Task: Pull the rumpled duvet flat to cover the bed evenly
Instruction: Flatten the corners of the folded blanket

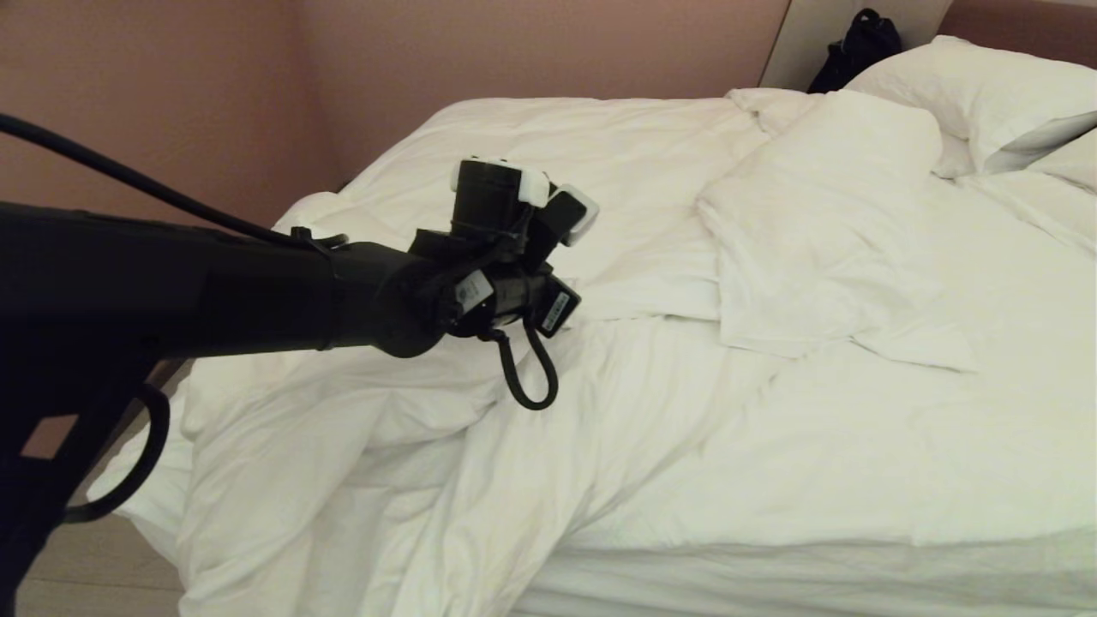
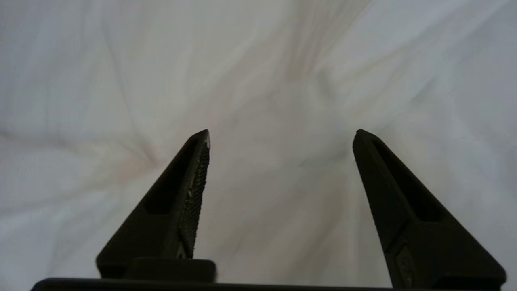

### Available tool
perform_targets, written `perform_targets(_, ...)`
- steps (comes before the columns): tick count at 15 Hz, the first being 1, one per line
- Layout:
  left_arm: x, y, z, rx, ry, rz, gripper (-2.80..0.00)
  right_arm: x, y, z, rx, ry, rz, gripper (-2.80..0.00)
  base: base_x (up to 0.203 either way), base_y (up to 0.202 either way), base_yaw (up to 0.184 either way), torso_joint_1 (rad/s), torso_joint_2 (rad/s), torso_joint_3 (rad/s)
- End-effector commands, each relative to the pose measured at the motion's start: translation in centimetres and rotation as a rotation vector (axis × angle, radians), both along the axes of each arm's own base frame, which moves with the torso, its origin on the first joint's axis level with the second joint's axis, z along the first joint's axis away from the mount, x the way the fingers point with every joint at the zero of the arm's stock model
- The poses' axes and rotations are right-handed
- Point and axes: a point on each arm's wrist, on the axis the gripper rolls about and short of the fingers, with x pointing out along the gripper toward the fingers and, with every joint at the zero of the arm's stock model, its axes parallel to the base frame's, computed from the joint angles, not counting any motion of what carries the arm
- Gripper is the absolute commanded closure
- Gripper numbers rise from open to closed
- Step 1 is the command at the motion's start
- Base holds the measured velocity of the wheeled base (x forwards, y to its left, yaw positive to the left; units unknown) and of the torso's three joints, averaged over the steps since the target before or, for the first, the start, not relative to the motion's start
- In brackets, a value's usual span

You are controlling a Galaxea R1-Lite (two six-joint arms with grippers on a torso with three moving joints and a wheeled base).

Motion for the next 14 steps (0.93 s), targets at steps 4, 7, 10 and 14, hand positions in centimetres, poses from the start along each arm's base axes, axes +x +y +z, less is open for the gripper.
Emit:
perform_targets(4,-0.6,-1.8,-0.2,0.029,-0.032,0.014,-2.80,0.0,0.0,0.0,-0.001,-0.001,0.001,0.00,0.000,0.000,0.000,0.000,0.00,0.000)
perform_targets(7,-0.1,-2.1,-0.7,0.048,-0.037,0.062,-2.80,0.0,0.0,0.0,-0.001,-0.001,0.001,0.00,0.000,0.000,0.000,0.000,0.00,0.000)
perform_targets(10,0.4,-2.4,-1.8,0.071,-0.030,0.094,-2.80,0.0,0.0,0.0,-0.001,-0.001,0.001,0.00,0.000,0.000,0.000,0.000,0.00,0.000)
perform_targets(14,1.1,-2.7,-2.5,0.093,-0.036,0.165,-2.80,0.0,0.0,0.0,-0.001,-0.001,0.001,0.00,0.000,0.000,0.000,0.000,0.00,0.000)
